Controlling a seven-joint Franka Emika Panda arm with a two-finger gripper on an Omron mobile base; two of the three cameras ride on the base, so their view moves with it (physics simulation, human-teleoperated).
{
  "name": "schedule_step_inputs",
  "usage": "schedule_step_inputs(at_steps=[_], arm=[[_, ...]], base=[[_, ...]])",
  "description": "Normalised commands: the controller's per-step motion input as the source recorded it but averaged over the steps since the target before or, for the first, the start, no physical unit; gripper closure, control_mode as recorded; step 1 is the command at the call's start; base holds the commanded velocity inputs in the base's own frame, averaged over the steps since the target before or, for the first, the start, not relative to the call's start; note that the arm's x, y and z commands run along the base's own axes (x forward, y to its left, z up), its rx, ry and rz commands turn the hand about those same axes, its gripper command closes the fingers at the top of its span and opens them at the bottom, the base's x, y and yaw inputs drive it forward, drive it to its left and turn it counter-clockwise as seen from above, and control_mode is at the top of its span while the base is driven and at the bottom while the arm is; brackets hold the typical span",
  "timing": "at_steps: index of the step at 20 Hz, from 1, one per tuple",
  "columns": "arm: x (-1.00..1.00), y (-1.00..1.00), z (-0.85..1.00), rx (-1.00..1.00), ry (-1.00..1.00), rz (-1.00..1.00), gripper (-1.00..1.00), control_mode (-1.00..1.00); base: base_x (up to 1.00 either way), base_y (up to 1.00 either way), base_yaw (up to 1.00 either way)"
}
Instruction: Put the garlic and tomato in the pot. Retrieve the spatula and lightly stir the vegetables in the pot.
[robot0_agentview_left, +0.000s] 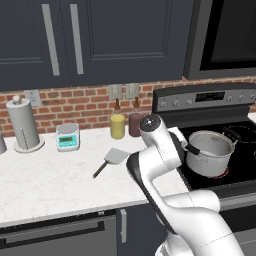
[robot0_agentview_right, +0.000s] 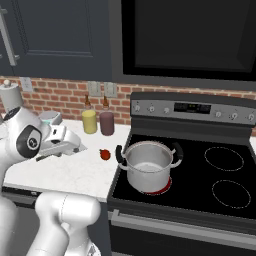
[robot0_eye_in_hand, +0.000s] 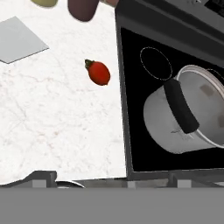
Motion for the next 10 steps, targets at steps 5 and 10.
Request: schedule_step_inputs(at_steps=[5,10], arm=[[0.54,0.00,-0.51,-0.07,0.00,0.08,-1.00,-1.00],[0.49,-0.06,-0.14,-0.01,0.01,0.17,-1.00,-1.00]], base=[[0.00,0.00,0.00],[0.00,0.00,0.00]])
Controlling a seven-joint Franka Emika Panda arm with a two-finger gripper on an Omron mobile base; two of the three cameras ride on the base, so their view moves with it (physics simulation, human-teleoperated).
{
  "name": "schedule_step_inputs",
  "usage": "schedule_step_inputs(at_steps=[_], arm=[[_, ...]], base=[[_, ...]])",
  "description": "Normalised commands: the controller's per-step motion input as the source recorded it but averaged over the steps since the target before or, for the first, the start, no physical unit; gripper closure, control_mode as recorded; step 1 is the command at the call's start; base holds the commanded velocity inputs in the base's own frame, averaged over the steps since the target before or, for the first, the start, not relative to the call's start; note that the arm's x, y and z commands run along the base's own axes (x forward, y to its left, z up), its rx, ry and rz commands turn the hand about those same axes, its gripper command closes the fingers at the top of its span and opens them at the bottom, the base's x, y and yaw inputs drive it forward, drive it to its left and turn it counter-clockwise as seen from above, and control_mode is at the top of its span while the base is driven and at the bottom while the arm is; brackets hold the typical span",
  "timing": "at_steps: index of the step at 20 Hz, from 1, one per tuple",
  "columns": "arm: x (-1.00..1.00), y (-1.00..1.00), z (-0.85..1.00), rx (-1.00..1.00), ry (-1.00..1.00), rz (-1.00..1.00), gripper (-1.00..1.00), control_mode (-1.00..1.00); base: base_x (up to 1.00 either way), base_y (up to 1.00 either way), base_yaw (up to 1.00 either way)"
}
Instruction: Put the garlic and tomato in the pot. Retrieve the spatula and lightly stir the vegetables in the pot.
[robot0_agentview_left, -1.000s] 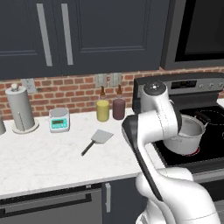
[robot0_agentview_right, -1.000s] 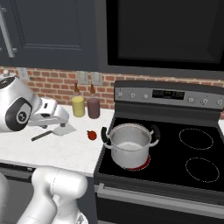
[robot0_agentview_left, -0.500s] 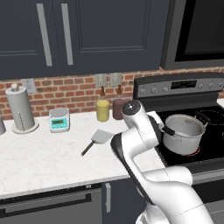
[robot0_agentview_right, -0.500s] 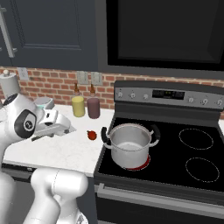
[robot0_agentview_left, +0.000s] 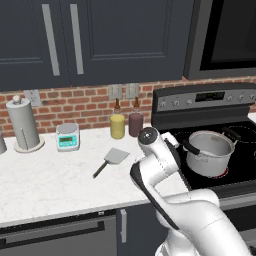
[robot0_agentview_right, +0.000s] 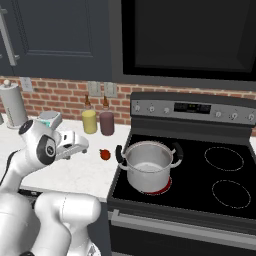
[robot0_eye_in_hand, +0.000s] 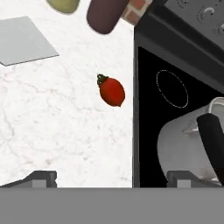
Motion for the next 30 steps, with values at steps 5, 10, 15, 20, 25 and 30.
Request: schedule_step_inputs(at_steps=[5,10,15,20,25,30], arm=[[0.53,-0.12,-0.01,0.00,0.03,0.15,-1.00,-1.00],[0.48,-0.12,-0.10,0.00,0.14,0.06,-1.00,-1.00],[0.38,-0.08,-0.10,0.00,0.21,0.01,-1.00,-1.00],[0.48,-0.02,-0.22,0.00,0.24,0.00,-1.00,-1.00],[0.52,0.00,-0.35,0.00,0.22,0.00,-1.00,-1.00],[0.42,-0.05,-0.39,0.00,0.13,0.00,-1.00,-1.00]], base=[[0.00,0.00,0.00],[0.00,0.00,0.00],[0.00,0.00,0.00],[0.00,0.00,0.00],[0.00,0.00,0.00],[0.00,0.00,0.00]])
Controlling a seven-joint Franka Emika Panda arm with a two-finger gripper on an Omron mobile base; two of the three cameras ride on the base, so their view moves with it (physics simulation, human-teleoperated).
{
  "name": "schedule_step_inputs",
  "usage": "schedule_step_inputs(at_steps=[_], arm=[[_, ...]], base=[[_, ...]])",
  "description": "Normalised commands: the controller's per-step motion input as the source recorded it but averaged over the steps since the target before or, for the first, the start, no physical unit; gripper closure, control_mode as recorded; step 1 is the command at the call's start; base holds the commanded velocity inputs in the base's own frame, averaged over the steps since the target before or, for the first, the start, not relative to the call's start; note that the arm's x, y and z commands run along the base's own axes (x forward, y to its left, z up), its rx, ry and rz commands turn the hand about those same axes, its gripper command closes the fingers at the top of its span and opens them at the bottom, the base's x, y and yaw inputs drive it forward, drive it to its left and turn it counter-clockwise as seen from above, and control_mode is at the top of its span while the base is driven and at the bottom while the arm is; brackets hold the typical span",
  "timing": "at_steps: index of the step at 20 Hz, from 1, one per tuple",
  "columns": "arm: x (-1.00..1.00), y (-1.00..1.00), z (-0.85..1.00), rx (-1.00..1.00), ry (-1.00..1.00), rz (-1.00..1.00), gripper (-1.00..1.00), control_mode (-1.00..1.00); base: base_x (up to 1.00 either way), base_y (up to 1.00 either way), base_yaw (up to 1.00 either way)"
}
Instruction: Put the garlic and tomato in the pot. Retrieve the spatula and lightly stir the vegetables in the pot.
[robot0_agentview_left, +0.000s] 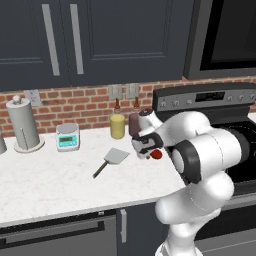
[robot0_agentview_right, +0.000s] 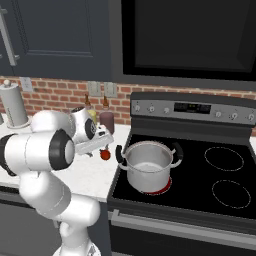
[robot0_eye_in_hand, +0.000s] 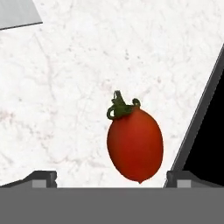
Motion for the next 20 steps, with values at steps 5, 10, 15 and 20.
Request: schedule_step_inputs(at_steps=[5,10,15,20], arm=[[0.28,-0.07,-0.37,0.00,0.07,0.00,-1.00,-1.00],[0.20,-0.07,-0.26,0.00,0.03,0.00,-1.00,-1.00],[-0.14,-0.32,-0.05,0.00,0.00,0.00,-1.00,-1.00],[-0.27,-0.30,0.00,0.00,0.00,0.00,-1.00,-1.00]], base=[[0.00,0.00,0.00],[0.00,0.00,0.00],[0.00,0.00,0.00],[0.00,0.00,0.00]])
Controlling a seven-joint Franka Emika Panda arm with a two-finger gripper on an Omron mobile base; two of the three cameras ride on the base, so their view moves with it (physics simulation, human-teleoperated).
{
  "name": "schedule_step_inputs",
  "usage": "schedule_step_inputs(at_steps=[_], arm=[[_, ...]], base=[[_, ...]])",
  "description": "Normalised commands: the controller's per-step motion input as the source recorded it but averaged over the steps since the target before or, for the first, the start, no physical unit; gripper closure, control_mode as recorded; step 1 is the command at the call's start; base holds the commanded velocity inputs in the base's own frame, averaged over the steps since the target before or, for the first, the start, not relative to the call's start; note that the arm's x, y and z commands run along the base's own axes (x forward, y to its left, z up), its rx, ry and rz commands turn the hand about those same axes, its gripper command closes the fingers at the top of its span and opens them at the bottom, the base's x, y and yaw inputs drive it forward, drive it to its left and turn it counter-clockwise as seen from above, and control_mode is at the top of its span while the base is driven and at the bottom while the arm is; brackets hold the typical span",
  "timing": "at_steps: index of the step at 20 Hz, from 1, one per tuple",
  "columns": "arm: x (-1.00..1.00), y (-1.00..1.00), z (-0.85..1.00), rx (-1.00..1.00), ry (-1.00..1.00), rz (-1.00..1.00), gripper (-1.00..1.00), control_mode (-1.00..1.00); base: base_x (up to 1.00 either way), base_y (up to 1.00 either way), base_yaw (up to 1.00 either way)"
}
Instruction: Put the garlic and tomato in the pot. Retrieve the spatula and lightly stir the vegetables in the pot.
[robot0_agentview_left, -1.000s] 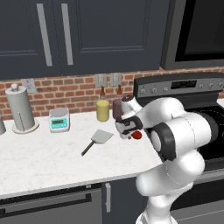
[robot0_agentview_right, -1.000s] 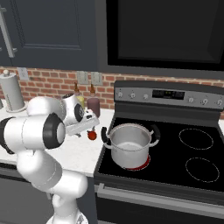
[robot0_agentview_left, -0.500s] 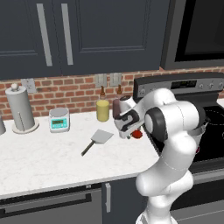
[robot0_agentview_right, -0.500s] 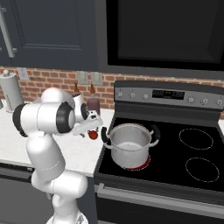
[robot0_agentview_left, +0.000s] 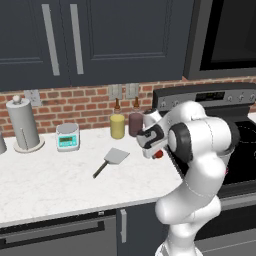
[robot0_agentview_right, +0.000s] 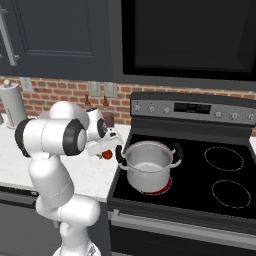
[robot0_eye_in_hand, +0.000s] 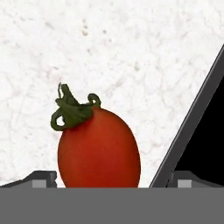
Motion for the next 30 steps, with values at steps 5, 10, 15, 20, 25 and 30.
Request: schedule_step_inputs(at_steps=[5,10,15,20,25,30], arm=[[-0.03,-0.08,-0.01,0.00,0.01,0.01,-1.00,-1.00],[0.18,0.01,-0.04,0.04,0.04,0.06,-1.00,-1.00],[0.11,0.02,-0.01,0.05,0.02,0.08,-1.00,-1.00],[-0.04,0.14,-0.08,0.01,0.01,0.07,1.00,-1.00],[-0.59,0.06,0.01,0.00,-0.03,0.06,1.00,-1.00],[-0.91,0.14,0.35,0.06,-0.10,0.03,1.00,-1.00]], base=[[0.00,0.00,0.00],[0.00,0.00,0.00],[0.00,0.00,0.00],[0.00,0.00,0.00],[0.00,0.00,0.00],[0.00,0.00,0.00]])
